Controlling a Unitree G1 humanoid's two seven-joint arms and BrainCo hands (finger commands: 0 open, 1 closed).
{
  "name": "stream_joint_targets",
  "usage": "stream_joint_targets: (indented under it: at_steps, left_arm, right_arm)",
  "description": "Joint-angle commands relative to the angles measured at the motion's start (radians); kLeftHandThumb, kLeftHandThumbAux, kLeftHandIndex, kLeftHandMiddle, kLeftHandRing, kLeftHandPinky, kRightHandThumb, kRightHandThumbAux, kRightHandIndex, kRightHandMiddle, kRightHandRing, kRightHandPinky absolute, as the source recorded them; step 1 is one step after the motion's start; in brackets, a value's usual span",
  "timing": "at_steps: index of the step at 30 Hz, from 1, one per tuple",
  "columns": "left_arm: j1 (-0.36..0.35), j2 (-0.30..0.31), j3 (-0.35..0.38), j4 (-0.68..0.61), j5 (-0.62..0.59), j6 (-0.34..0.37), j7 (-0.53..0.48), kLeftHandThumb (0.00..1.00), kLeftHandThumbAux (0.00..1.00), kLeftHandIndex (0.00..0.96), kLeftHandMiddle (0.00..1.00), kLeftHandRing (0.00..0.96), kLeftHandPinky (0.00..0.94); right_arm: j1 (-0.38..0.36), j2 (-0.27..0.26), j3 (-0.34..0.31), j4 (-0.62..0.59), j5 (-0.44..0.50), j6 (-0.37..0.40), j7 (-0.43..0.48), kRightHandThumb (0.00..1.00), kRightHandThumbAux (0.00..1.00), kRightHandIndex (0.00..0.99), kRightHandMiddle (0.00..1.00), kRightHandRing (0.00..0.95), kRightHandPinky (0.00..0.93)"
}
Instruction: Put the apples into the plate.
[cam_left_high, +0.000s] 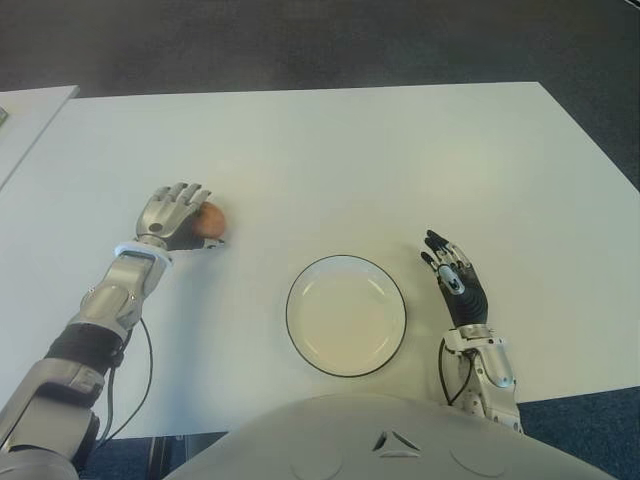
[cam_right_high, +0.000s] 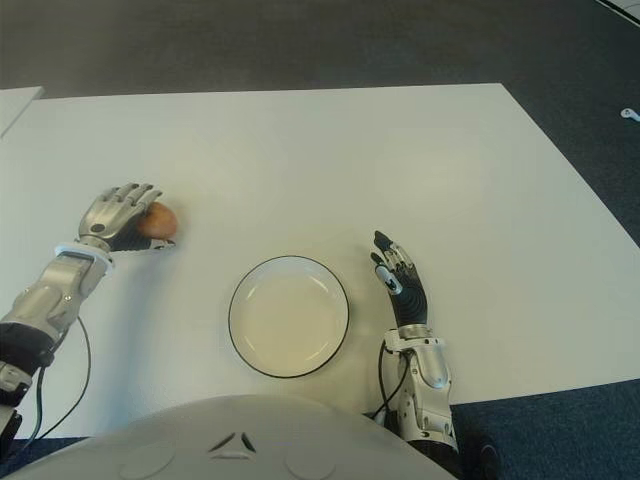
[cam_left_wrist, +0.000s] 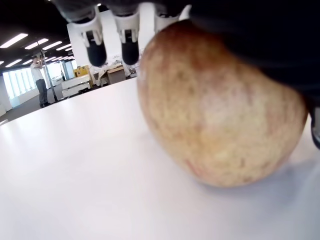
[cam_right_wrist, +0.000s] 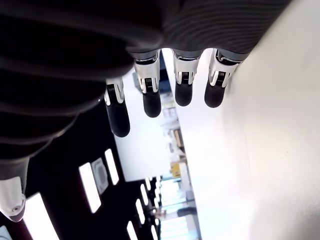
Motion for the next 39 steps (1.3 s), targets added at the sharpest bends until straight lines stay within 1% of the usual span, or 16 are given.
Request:
stream_joint_targets:
  at_steps: [1, 8, 13, 25, 29, 31, 32, 33, 34, 35, 36, 37, 38, 39]
  left_arm:
    - [0.033, 0.005, -0.027, 0.002, -0.004, 0.022, -0.052, 0.303, 0.422, 0.003, 0.000, 0.000, 0.081]
    - [0.030, 0.003, -0.038, 0.017, -0.008, 0.034, -0.052, 0.319, 0.453, 0.000, 0.000, 0.000, 0.077]
    - [0.028, -0.003, -0.046, 0.044, -0.014, 0.027, -0.035, 0.324, 0.460, 0.000, 0.000, 0.000, 0.076]
    - [0.039, -0.018, -0.059, 0.050, -0.036, 0.034, -0.038, 0.294, 0.467, 0.000, 0.000, 0.003, 0.074]
    - [0.035, -0.028, -0.070, 0.070, -0.043, 0.037, -0.037, 0.293, 0.478, 0.005, 0.014, 0.022, 0.099]
    - [0.021, -0.041, -0.077, 0.107, -0.049, 0.037, -0.035, 0.304, 0.490, 0.037, 0.070, 0.072, 0.147]
    - [-0.001, -0.052, -0.085, 0.158, -0.051, 0.032, -0.025, 0.347, 0.512, 0.123, 0.166, 0.158, 0.214]
    - [-0.018, -0.060, -0.091, 0.193, -0.053, 0.028, -0.018, 0.376, 0.523, 0.166, 0.229, 0.221, 0.257]
    - [-0.029, -0.064, -0.096, 0.217, -0.055, 0.024, -0.011, 0.419, 0.540, 0.228, 0.321, 0.314, 0.320]
    - [-0.039, -0.067, -0.101, 0.234, -0.058, 0.024, -0.017, 0.447, 0.550, 0.268, 0.379, 0.373, 0.361]
    - [-0.045, -0.068, -0.104, 0.243, -0.060, 0.024, -0.021, 0.523, 0.575, 0.291, 0.405, 0.406, 0.387]
    - [-0.051, -0.068, -0.109, 0.254, -0.062, 0.023, -0.026, 0.634, 0.610, 0.325, 0.443, 0.452, 0.425]
    - [-0.055, -0.066, -0.116, 0.258, -0.062, 0.021, -0.039, 0.706, 0.632, 0.350, 0.465, 0.489, 0.462]
    - [-0.058, -0.064, -0.122, 0.262, -0.062, 0.019, -0.047, 0.733, 0.639, 0.364, 0.472, 0.521, 0.498]
  right_arm:
    - [0.014, -0.005, -0.010, 0.024, 0.001, 0.024, -0.003, 0.269, 0.521, 0.232, 0.136, 0.047, 0.011]
    - [0.011, -0.012, -0.015, 0.028, 0.005, 0.020, 0.007, 0.268, 0.520, 0.238, 0.150, 0.055, 0.023]
    - [0.014, -0.020, -0.018, 0.023, 0.004, 0.026, 0.013, 0.260, 0.516, 0.238, 0.147, 0.054, 0.024]
    - [0.012, -0.029, -0.025, 0.030, 0.007, 0.016, 0.019, 0.241, 0.517, 0.234, 0.148, 0.059, 0.028]
    - [0.011, -0.027, -0.028, 0.032, 0.006, 0.010, 0.020, 0.235, 0.517, 0.243, 0.152, 0.061, 0.031]
    - [0.012, -0.026, -0.030, 0.032, 0.009, 0.012, 0.020, 0.232, 0.520, 0.249, 0.154, 0.063, 0.028]
    - [0.013, -0.027, -0.032, 0.032, 0.012, 0.016, 0.021, 0.233, 0.523, 0.252, 0.153, 0.061, 0.023]
    - [0.013, -0.027, -0.033, 0.031, 0.014, 0.019, 0.021, 0.234, 0.525, 0.253, 0.152, 0.059, 0.019]
    - [0.013, -0.028, -0.034, 0.031, 0.015, 0.021, 0.021, 0.235, 0.527, 0.254, 0.150, 0.056, 0.013]
    - [0.013, -0.028, -0.035, 0.030, 0.015, 0.025, 0.020, 0.236, 0.528, 0.254, 0.149, 0.054, 0.010]
    - [0.014, -0.028, -0.036, 0.030, 0.015, 0.027, 0.019, 0.238, 0.528, 0.254, 0.146, 0.051, 0.007]
    - [0.014, -0.029, -0.036, 0.029, 0.015, 0.031, 0.018, 0.242, 0.529, 0.253, 0.141, 0.045, 0.005]
    - [0.015, -0.028, -0.038, 0.028, 0.016, 0.037, 0.015, 0.246, 0.528, 0.253, 0.136, 0.039, 0.003]
    - [0.015, -0.027, -0.040, 0.027, 0.017, 0.041, 0.012, 0.252, 0.527, 0.253, 0.131, 0.034, 0.002]
